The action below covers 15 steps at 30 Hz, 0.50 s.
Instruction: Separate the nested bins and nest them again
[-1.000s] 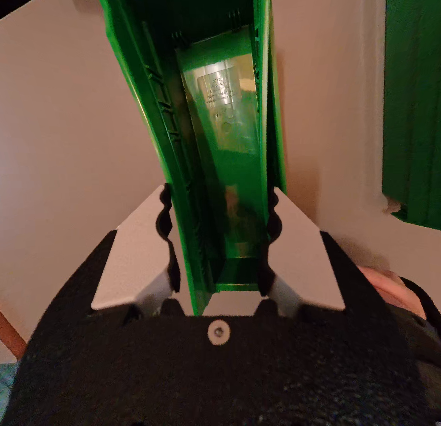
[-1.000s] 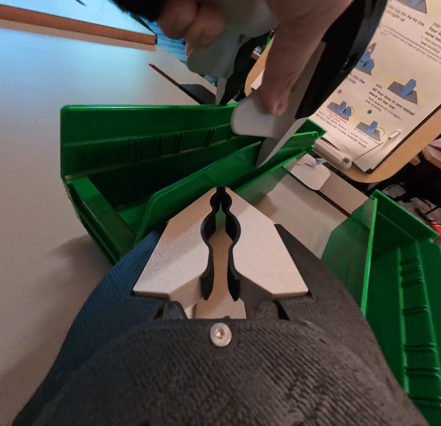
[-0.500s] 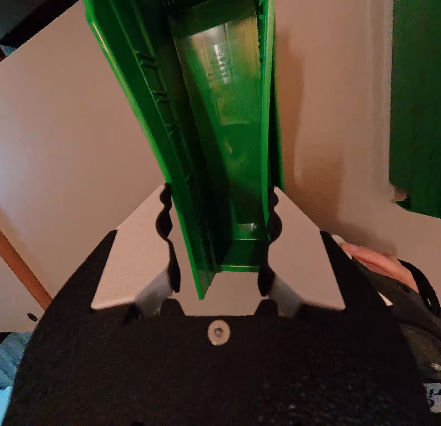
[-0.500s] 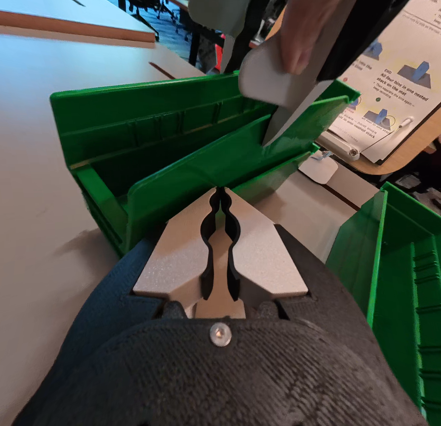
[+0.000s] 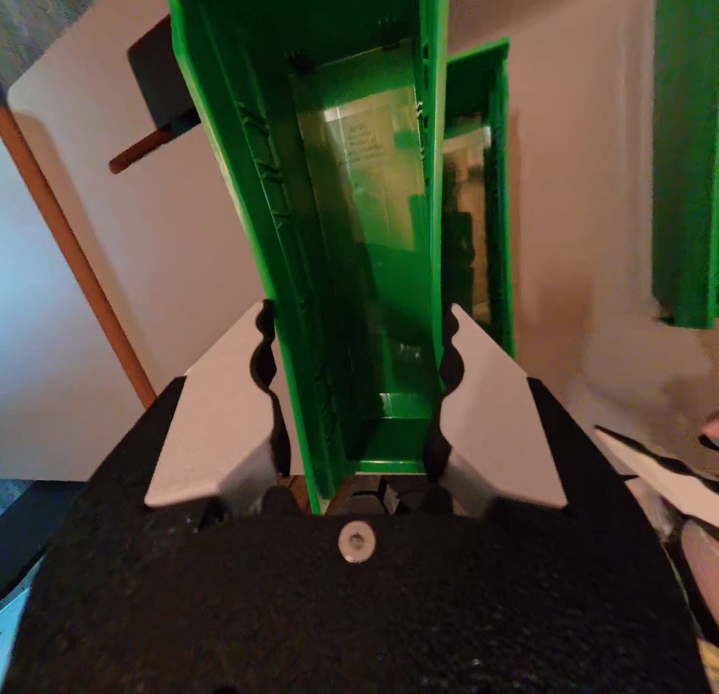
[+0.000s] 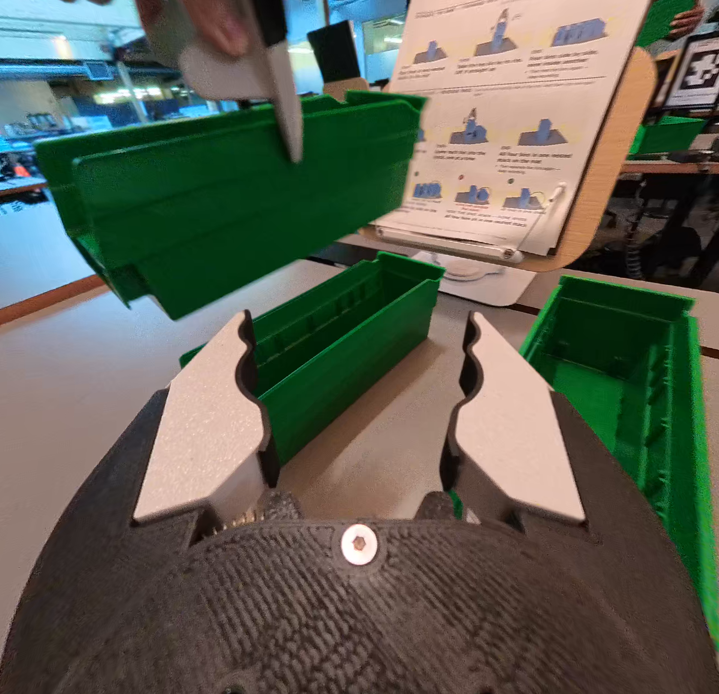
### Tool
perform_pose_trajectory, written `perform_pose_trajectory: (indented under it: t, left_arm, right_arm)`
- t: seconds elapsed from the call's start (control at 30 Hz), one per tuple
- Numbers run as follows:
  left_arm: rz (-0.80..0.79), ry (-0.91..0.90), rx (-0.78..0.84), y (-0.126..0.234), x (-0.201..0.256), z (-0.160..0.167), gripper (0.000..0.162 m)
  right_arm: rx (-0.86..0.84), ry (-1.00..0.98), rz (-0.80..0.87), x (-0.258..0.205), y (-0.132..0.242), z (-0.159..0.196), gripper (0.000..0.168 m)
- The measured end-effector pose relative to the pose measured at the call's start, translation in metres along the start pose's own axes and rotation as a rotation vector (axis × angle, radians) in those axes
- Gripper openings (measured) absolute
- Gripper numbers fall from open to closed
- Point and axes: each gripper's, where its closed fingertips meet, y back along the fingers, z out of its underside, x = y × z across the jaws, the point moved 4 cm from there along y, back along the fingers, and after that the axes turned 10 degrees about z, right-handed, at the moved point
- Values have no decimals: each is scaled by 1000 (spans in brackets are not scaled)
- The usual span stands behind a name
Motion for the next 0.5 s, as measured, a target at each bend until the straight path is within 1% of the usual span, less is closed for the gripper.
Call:
perform_pose_trajectory:
  t: [0.1, 0.2, 0.3, 0.37, 0.5]
  left_arm:
    - [-55, 37, 2, 9, -46, 10, 87]
    - [-65, 105, 12, -3, -94, 27, 89]
    - [-37, 153, 28, -29, -135, 46, 91]
    - [-26, 177, 11, -50, -159, 61, 92]
    - [0, 187, -31, -93, -192, 89, 94]
  right_arm:
    - [-11, -1, 72, 18, 1, 2, 115]
    - [-42, -15, 109, 29, 1, 6, 119]
    - [-56, 5, 166, 39, 1, 8, 124]
    - [-68, 35, 220, 47, 2, 9, 124]
    - [-92, 73, 316, 63, 5, 11, 126]
